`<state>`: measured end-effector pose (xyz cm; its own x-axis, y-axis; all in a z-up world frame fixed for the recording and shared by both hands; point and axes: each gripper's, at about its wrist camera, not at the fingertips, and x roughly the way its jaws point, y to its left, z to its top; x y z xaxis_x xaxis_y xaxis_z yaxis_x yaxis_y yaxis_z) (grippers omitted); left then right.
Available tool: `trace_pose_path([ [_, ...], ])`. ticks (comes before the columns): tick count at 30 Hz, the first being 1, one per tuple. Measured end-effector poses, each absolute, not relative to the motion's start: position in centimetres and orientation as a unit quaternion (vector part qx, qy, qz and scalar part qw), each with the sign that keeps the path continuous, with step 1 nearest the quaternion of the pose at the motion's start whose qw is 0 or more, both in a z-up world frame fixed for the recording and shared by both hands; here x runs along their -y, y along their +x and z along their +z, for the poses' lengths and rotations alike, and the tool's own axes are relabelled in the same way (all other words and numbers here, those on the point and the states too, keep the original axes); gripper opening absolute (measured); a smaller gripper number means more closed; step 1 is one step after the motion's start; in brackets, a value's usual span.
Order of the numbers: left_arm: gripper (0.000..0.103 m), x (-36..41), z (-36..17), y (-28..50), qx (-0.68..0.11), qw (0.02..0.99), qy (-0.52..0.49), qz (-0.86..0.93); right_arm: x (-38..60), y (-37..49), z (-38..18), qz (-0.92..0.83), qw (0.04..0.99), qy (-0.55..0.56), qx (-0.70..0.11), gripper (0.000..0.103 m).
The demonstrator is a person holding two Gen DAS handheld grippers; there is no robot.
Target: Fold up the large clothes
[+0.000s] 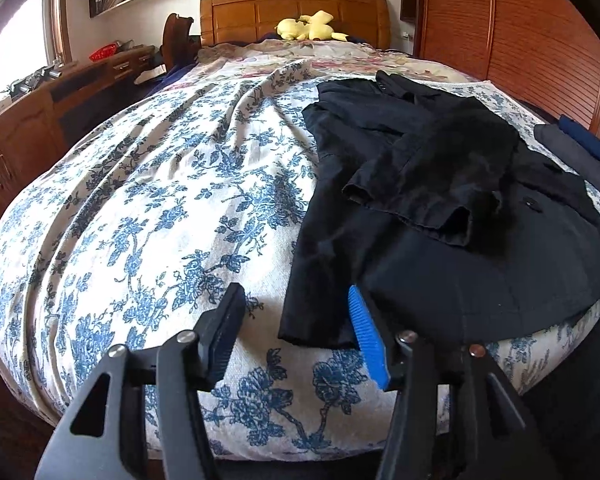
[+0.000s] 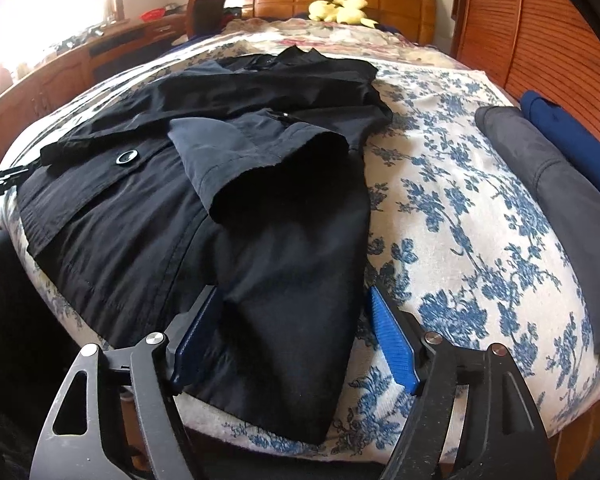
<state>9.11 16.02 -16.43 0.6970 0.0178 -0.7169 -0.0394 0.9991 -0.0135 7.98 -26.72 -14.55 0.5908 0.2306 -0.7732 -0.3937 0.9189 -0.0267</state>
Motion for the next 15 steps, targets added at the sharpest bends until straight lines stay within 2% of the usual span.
trace_pose_path([
  [3,0.029,-15.6,-16.0,8.7,-0.391,0.92,-0.019,-0.004,27.5,7.7,-14.2,0.16,0.891,-0.097,-0.415,0.076],
  [4,0.027,-15.4,-15.9,8.6,-0.391,0.92,-0.016,-0.008,27.8,7.7,-14.1,0.155,0.892,-0.095,-0.415,0.076],
  [11,0.025,-15.2,-15.9,8.4,-0.393,0.919,-0.017,-0.008,28.5,6.9,-14.3,0.171,0.887,-0.085,-0.421,0.076],
  [14,0.025,-15.4,-16.1,8.5,-0.392,0.92,-0.023,-0.008,27.8,6.4,-14.1,0.191,0.884,-0.083,-0.418,0.063],
  [15,0.025,-15.4,-16.1,8.6,-0.392,0.92,-0.025,-0.008,27.5,6.3,-14.0,0.202,0.883,-0.079,-0.417,0.055],
])
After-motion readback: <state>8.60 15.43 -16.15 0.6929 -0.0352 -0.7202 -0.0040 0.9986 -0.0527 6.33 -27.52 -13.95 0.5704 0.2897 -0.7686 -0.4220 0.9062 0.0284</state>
